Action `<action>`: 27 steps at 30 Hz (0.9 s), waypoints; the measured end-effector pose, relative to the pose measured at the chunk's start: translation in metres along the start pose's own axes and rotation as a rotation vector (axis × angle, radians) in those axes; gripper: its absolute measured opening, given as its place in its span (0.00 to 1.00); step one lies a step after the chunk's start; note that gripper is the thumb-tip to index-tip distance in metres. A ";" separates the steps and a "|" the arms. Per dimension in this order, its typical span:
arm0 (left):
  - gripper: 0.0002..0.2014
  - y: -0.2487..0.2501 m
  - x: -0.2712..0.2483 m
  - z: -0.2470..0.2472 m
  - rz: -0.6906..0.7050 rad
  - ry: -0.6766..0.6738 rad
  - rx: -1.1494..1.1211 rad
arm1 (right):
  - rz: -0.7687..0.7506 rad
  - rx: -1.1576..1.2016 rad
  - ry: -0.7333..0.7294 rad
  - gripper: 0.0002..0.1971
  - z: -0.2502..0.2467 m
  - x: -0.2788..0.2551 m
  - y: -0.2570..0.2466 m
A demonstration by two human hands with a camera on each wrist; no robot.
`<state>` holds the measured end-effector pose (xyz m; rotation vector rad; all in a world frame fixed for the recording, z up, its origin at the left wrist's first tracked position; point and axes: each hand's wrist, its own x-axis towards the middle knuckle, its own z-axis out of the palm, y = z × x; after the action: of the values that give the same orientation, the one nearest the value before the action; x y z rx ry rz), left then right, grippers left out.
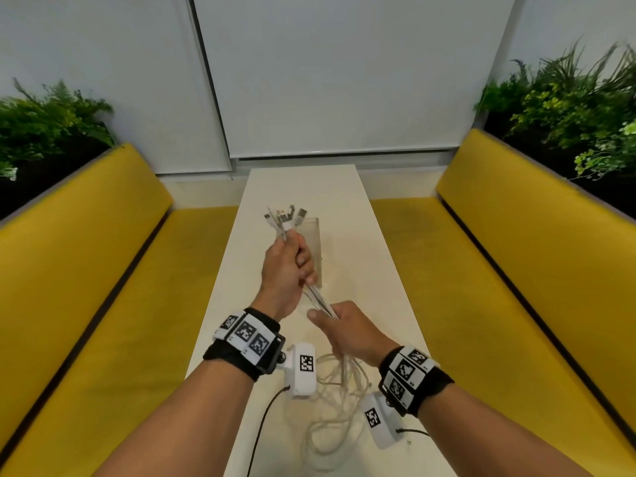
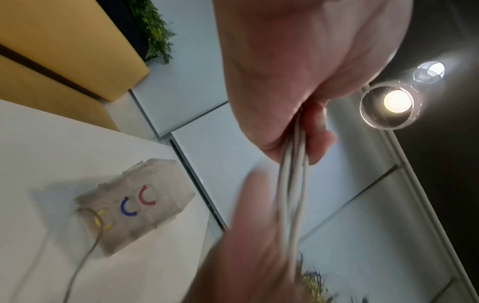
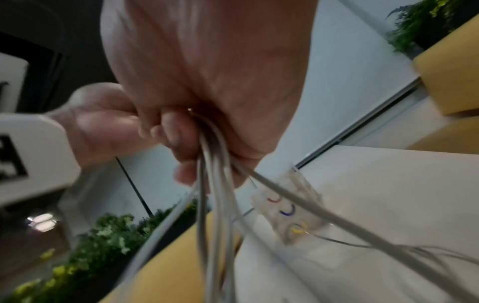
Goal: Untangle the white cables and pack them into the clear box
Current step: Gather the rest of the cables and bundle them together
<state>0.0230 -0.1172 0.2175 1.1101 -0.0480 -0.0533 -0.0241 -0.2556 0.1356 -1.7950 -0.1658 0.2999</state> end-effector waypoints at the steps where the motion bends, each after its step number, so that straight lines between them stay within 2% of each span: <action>1: 0.19 0.005 0.005 -0.004 0.024 0.016 -0.018 | 0.035 -0.032 0.014 0.27 -0.002 -0.002 0.013; 3: 0.20 0.012 0.013 -0.011 0.044 0.043 -0.032 | 0.095 -0.084 0.046 0.28 -0.005 -0.008 0.036; 6: 0.20 0.011 0.011 -0.014 0.031 0.073 -0.060 | 0.096 -0.152 0.055 0.29 -0.005 -0.015 0.055; 9: 0.21 0.004 0.013 -0.022 0.023 0.142 -0.144 | 0.085 0.011 0.041 0.26 -0.006 -0.021 0.054; 12: 0.20 0.002 0.022 -0.033 0.037 0.275 -0.225 | 0.067 0.214 0.032 0.22 -0.019 -0.027 0.044; 15: 0.19 -0.001 0.022 -0.039 0.089 0.360 -0.125 | 0.062 0.176 -0.002 0.21 -0.029 -0.030 0.032; 17: 0.19 -0.004 0.019 -0.038 0.137 0.322 0.134 | 0.017 -0.029 -0.018 0.21 -0.032 -0.030 0.023; 21: 0.13 -0.015 0.017 -0.031 0.170 0.117 0.572 | 0.037 -0.396 -0.141 0.22 -0.039 -0.022 -0.016; 24: 0.24 -0.026 0.013 -0.025 0.144 -0.034 0.737 | 0.096 -0.531 -0.256 0.23 -0.043 -0.015 -0.048; 27: 0.33 -0.035 0.009 -0.021 0.116 -0.167 0.767 | 0.170 -0.594 -0.309 0.23 -0.044 -0.007 -0.068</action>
<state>0.0329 -0.1143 0.1773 1.8648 -0.3018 -0.0228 -0.0153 -0.2817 0.2122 -2.3470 -0.3490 0.7070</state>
